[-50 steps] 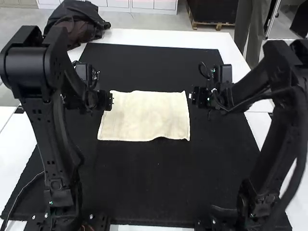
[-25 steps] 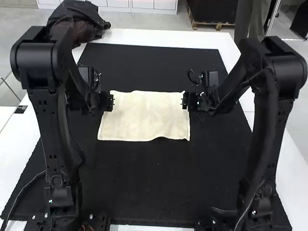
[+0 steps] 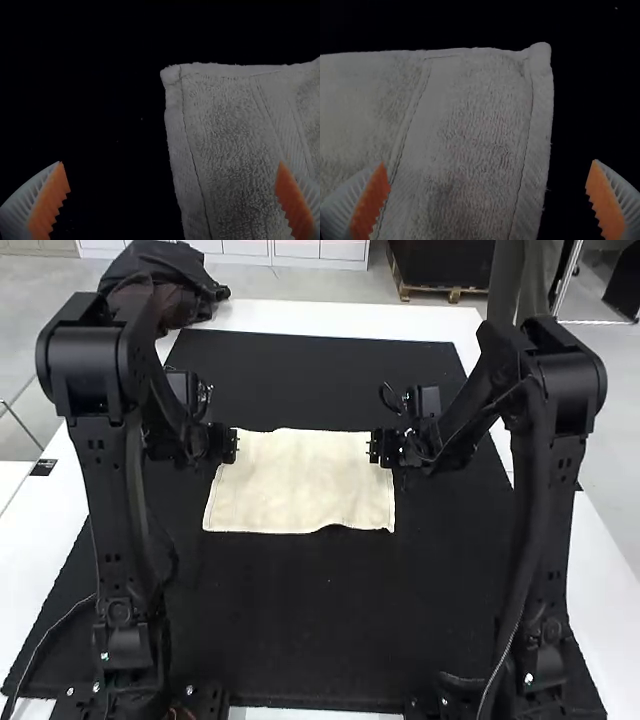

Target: Fold the towel.

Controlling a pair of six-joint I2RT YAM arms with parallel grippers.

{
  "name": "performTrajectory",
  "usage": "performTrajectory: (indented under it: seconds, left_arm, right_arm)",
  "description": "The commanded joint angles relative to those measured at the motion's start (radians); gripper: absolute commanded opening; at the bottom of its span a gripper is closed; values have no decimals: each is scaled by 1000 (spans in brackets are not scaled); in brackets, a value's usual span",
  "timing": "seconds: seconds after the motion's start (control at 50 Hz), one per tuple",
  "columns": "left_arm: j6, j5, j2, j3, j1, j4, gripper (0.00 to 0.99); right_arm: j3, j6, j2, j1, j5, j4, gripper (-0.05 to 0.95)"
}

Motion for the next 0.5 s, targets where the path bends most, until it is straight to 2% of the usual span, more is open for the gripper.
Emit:
performTrajectory:
  seconds: [0.0,0.48]
  left_arm:
    - [28,10,19,31,5,-10,957]
    - [38,8,50,79,0,-53,957]
  right_arm:
    - [28,-2,26,5,-6,9,907]
    - [76,-19,68,-1,-1,8,907]
